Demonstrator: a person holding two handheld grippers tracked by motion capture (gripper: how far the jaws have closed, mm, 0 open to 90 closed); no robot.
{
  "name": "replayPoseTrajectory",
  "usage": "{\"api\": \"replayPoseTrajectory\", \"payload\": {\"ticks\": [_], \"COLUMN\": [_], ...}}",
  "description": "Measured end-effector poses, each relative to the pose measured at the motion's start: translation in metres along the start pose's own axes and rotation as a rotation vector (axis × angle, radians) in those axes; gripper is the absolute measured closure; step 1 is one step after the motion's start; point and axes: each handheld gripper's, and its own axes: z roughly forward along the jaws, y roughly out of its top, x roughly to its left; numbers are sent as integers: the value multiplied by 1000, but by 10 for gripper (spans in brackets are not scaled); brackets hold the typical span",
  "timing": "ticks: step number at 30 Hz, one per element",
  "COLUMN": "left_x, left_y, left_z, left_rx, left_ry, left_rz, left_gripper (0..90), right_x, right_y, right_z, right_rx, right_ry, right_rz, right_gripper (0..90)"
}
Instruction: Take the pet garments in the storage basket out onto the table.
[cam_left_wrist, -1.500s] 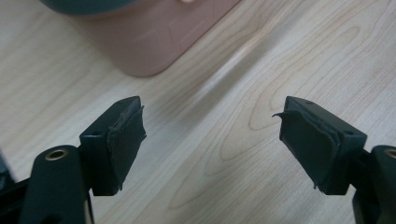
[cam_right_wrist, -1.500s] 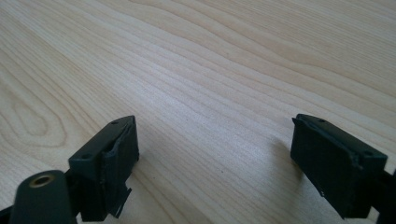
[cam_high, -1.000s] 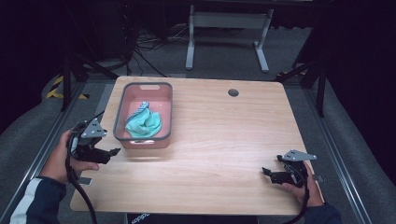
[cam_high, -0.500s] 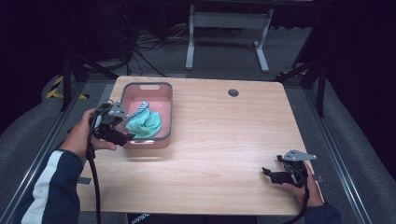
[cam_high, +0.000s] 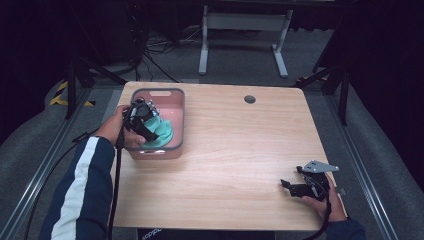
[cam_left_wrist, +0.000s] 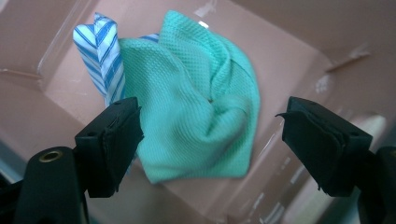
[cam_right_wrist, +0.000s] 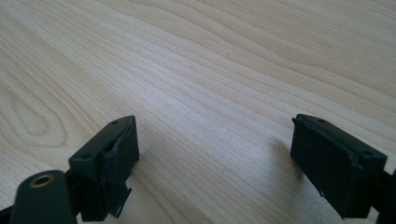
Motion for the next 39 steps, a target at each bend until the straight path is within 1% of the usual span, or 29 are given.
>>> {"api": "replayPoseTrajectory", "payload": {"ticks": [2, 3, 4, 5, 7, 9, 11, 13, 15, 16, 17, 18, 19, 22, 23, 25, 28, 29, 31, 32, 34, 35, 38, 39], "left_x": [2, 3, 3, 3, 4, 4, 5, 4, 3, 3, 3, 2, 1, 2, 2, 3, 5, 5, 4, 4, 2, 1, -1, -1], "left_y": [3, 5, 5, 7, 9, 11, 12, 15, 18, 18, 18, 21, 22, 24, 24, 24, 25, 25, 26, 27, 28, 29, 29, 30], "left_z": [6, 11, 14, 18, 26, 33, 38, 45, 52, 55, 55, 60, 61, 64, 64, 66, 67, 67, 67, 66, 65, 65, 65, 65], "left_rx": [18, 42, 51, 66, 94, 115, 147, 165, 201, 205, 205, 223, 230, 242, 248, 254, 262, 265, 269, 273, 273, 281, 283, 285], "left_ry": [4, 4, 7, -1, -1, -8, -3, -9, -7, -6, -6, -11, -3, -6, -5, -12, -24, -21, -25, -18, 4, 17, 41, 42], "left_rz": [3, -3, -9, -9, -7, -15, -14, -17, -16, -26, -26, -20, -22, -17, -21, -18, -30, -30, -26, -15, -3, 16, 23, 21], "left_gripper": [193, 189, 189, 187, 196, 195, 203, 206, 247, 257, 269, 270, 271, 276, 281, 300, 310, 318, 352, 377, 505, 538, 604, 619], "right_x": [0, 0, 0, 0, 0, 0, 0, 0, 0, 0, 0, 0, 0, 0, 0, 0, 0, 0, 0, 0, 0, 0, 0, 0], "right_y": [0, 0, 0, 0, 0, 0, 0, 0, 0, 0, 0, 0, 0, 0, 0, 0, 0, 0, 0, 0, 0, 0, 0, 0], "right_z": [0, 0, 0, 0, 0, 0, 0, 0, 0, 0, 0, 0, 0, 0, 0, 0, 0, 0, 0, 0, 0, 0, 0, 0], "right_rx": [0, 0, 0, 0, 0, 0, 0, 0, 0, 0, 0, 0, -1, -1, -1, -1, -1, -1, -2, -2, -2, -1, -2, -2], "right_ry": [0, 0, 0, 0, 0, 0, -1, 0, -1, 0, 0, 0, 0, 0, 0, 0, 0, -1, 0, 0, 1, 1, 2, 2], "right_rz": [0, 0, 0, 0, 0, -1, -1, -1, -1, -1, -1, -1, -1, -1, -1, 1, 1, -1, 1, 1, 1, -3, 0, 0], "right_gripper": [158, 158, 158, 158, 158, 158, 158, 158, 158, 158, 158, 158, 158, 158, 158, 158, 158, 158, 159, 159, 160, 160, 161, 160]}}
